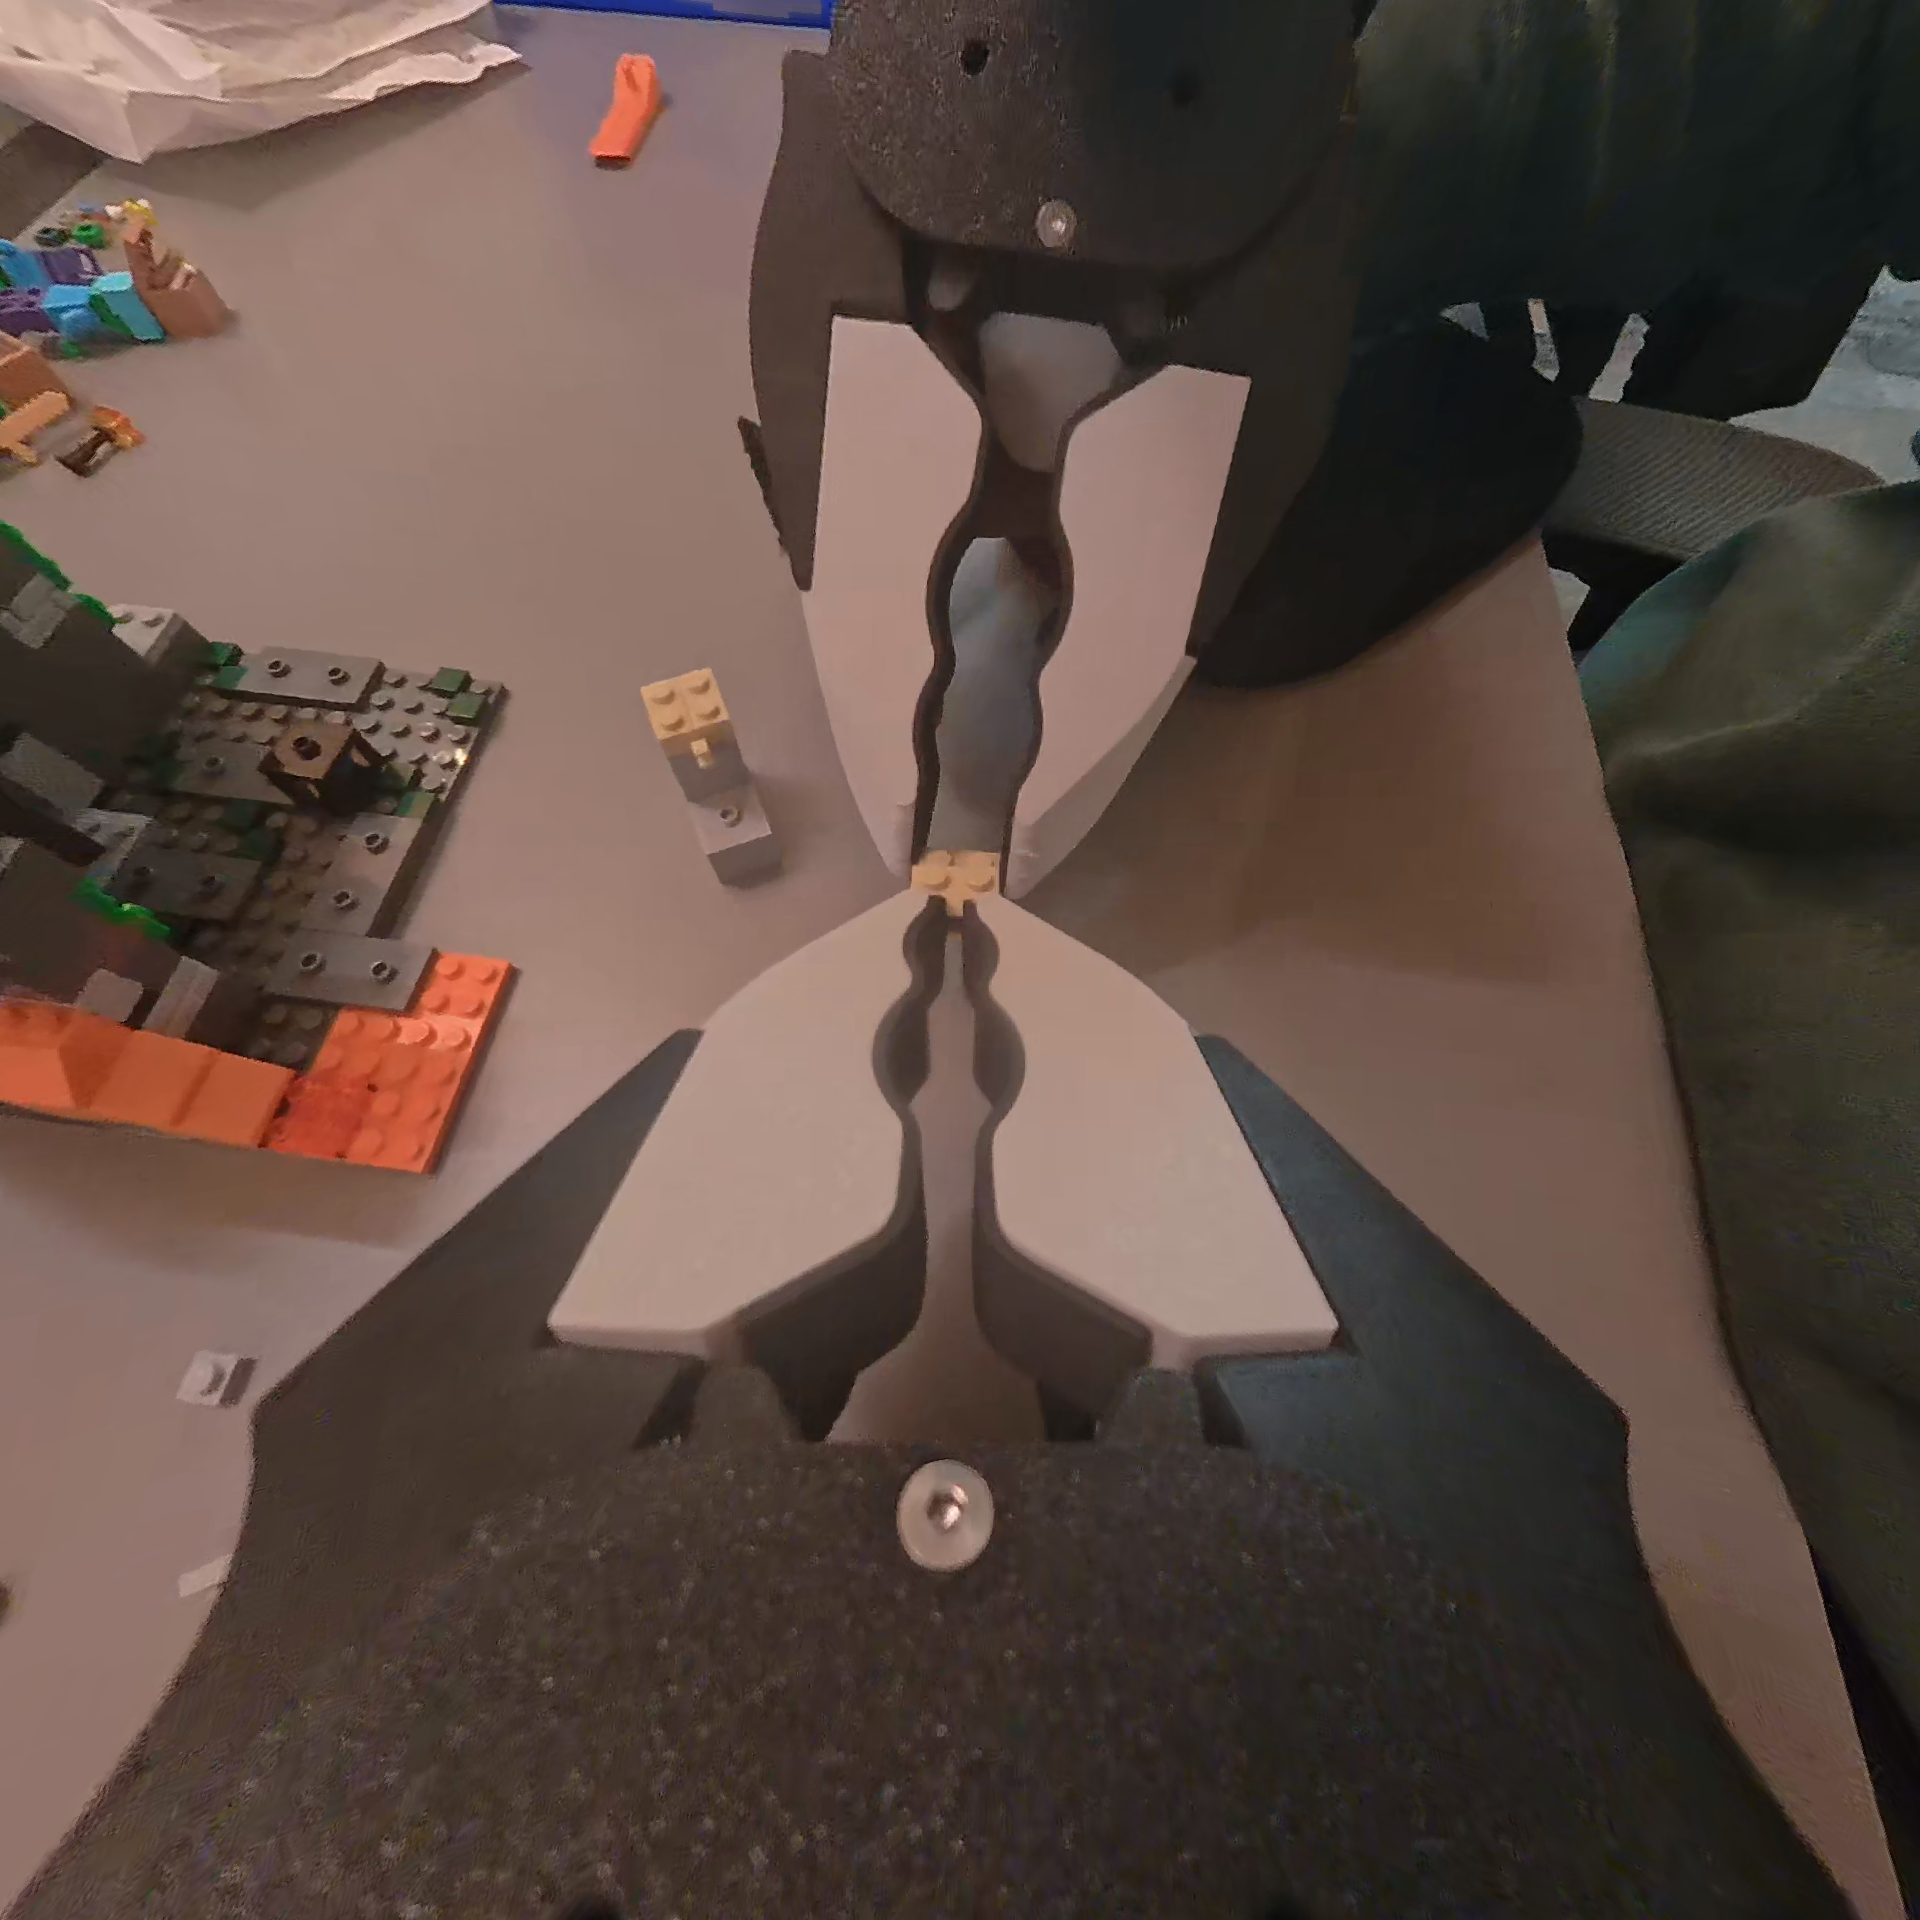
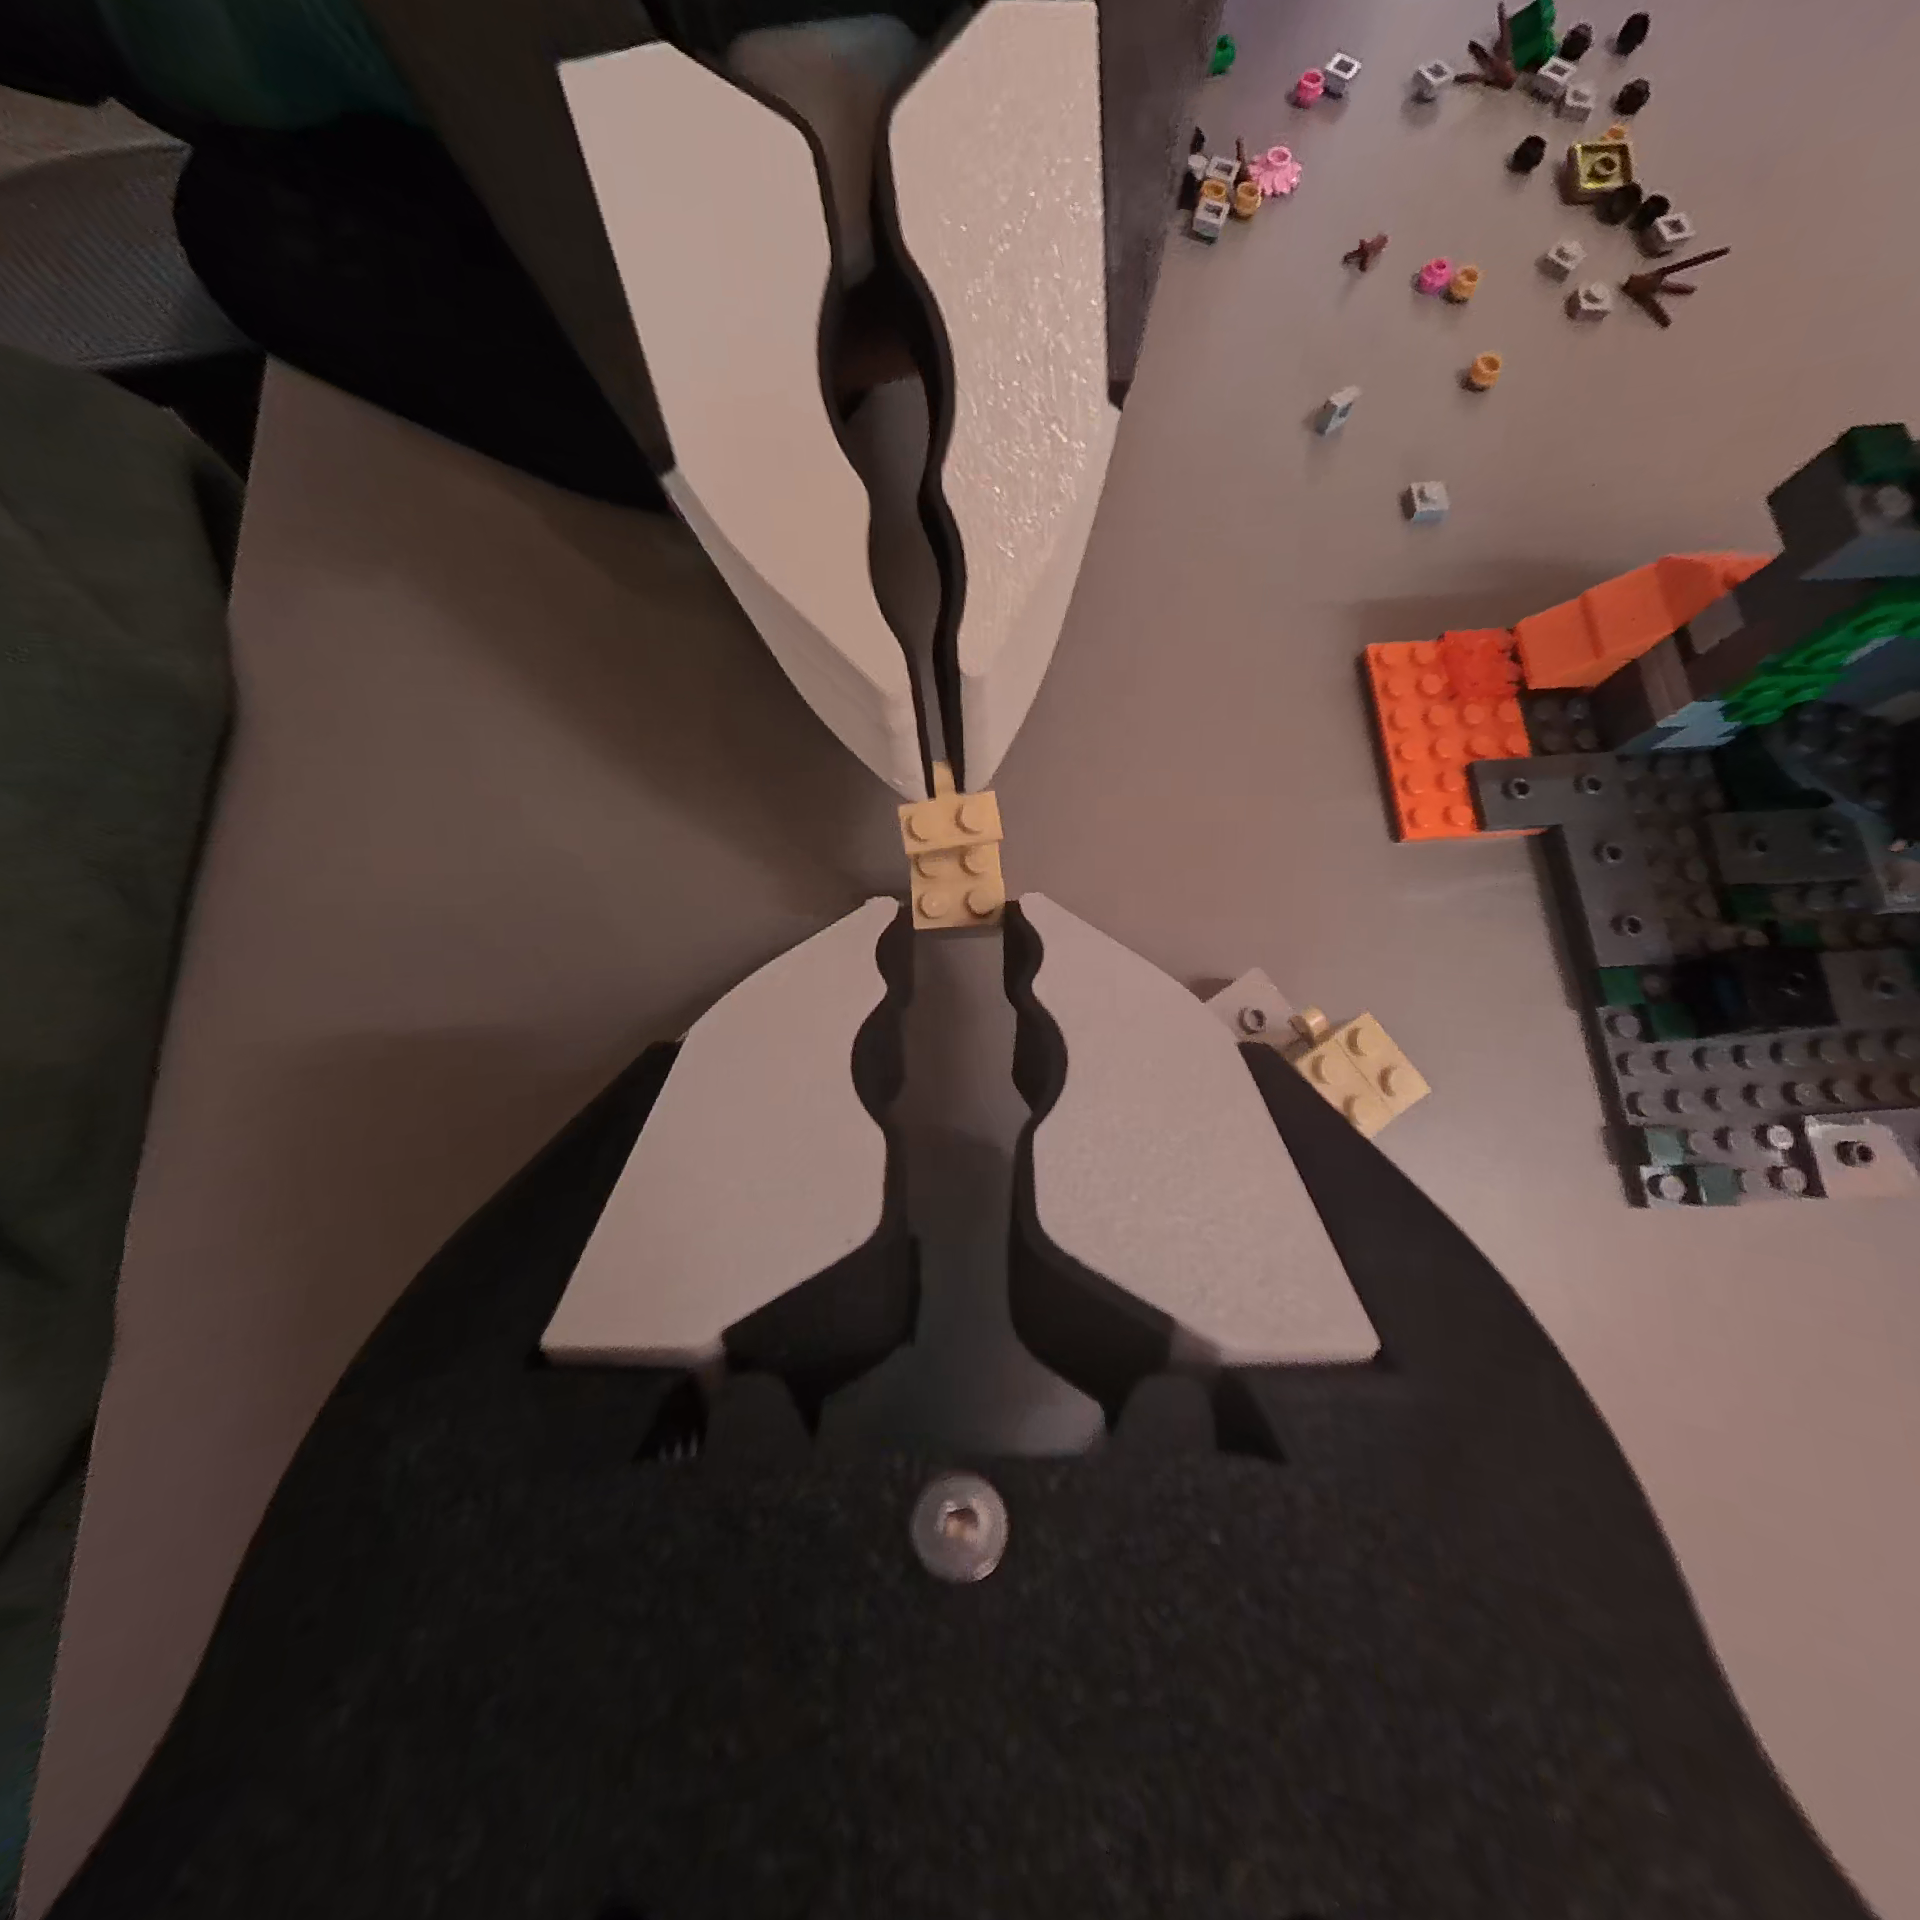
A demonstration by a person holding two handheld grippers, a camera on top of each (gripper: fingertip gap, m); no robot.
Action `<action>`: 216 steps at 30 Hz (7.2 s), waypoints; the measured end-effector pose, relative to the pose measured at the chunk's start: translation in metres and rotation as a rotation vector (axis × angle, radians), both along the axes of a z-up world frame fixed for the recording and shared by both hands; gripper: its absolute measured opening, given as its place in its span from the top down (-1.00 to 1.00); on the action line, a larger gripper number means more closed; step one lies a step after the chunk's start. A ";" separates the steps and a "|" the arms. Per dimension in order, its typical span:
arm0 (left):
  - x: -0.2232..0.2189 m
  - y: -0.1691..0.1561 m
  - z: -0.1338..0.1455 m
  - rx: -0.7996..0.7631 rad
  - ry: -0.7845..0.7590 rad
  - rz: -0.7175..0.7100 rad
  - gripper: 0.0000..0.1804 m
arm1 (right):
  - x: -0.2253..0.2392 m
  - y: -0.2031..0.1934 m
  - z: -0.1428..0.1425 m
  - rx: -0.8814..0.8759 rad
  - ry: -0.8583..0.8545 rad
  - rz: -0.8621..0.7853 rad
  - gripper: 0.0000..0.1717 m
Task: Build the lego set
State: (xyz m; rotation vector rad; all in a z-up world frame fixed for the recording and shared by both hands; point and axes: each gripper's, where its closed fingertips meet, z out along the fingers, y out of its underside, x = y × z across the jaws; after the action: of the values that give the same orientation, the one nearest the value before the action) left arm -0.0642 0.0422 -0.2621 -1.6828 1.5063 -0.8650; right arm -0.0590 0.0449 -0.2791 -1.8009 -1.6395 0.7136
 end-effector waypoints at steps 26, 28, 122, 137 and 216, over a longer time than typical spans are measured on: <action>0.009 -0.008 0.003 0.076 0.203 -0.098 0.97 | 0.006 -0.010 0.011 -0.049 0.167 -0.049 0.82; 0.009 -0.007 0.004 0.077 0.208 -0.099 0.96 | 0.007 -0.009 0.013 -0.048 0.179 -0.052 0.82; 0.001 -0.029 0.043 0.609 0.091 -0.229 0.79 | 0.017 -0.054 0.055 -0.743 0.222 0.213 0.82; -0.089 0.037 -0.034 0.191 0.548 0.095 0.79 | 0.029 0.006 -0.015 -0.071 -0.121 -0.062 0.82; 0.012 -0.014 -0.005 0.005 0.526 -0.089 0.97 | 0.015 -0.021 0.005 -0.143 0.126 0.024 0.82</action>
State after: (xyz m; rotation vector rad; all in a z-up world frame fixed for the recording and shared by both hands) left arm -0.0526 0.0277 -0.2674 -1.9485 1.9350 -0.4746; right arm -0.0437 0.0238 -0.2742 -1.7974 -1.5639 0.9569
